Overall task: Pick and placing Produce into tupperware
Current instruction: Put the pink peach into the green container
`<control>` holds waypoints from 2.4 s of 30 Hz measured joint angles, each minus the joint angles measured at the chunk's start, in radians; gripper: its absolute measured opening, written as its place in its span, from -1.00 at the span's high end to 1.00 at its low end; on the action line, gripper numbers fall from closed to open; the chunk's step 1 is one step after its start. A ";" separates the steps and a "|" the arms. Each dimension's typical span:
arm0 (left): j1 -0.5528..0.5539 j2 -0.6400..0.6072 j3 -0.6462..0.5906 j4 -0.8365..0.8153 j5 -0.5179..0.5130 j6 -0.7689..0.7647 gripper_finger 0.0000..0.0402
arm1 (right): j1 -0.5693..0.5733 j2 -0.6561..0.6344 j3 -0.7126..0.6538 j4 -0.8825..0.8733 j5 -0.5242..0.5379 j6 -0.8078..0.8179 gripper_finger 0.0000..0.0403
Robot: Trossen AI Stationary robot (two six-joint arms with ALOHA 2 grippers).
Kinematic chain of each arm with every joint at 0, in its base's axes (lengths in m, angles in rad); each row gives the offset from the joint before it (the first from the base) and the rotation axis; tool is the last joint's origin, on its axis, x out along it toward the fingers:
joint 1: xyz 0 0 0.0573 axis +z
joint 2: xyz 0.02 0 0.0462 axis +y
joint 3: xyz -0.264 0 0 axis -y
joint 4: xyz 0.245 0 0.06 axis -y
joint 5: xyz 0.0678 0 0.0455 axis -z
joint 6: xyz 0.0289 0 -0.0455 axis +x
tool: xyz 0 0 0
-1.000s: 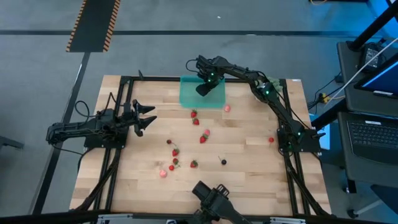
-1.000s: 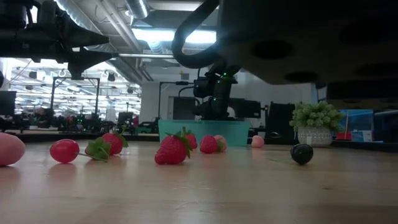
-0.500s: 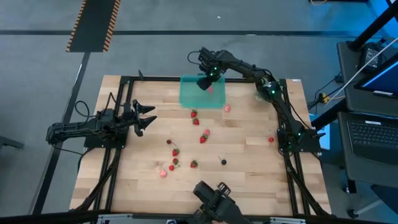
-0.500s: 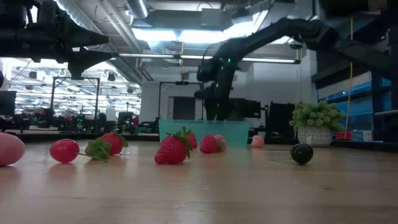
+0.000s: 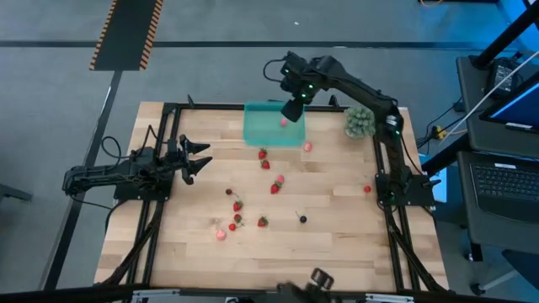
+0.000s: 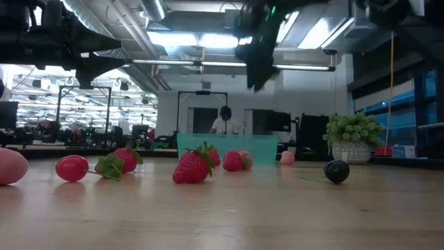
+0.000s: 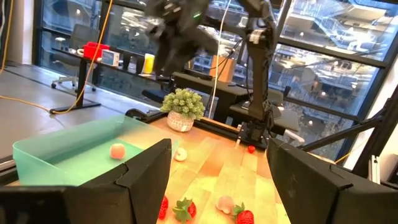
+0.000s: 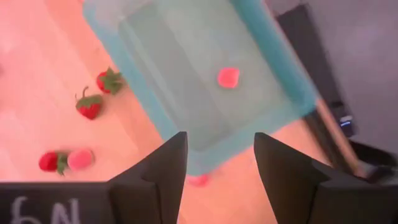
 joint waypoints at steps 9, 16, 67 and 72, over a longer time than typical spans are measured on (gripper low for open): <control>0.000 0.000 0.000 0.000 0.000 -0.023 -0.28 | 0.099 -0.307 -0.317 0.017 0.039 -0.070 0.06; 0.000 0.000 0.000 0.004 0.000 -0.024 -0.28 | 0.105 -0.619 -0.761 0.229 0.040 0.028 0.06; 0.000 0.000 0.000 -0.010 -0.004 -0.023 -0.28 | 0.193 -0.652 -1.544 1.182 0.042 0.042 -0.32; 0.000 0.000 0.000 -0.010 -0.003 -0.023 -0.28 | 0.191 -0.606 -1.544 1.188 0.143 -0.069 -0.31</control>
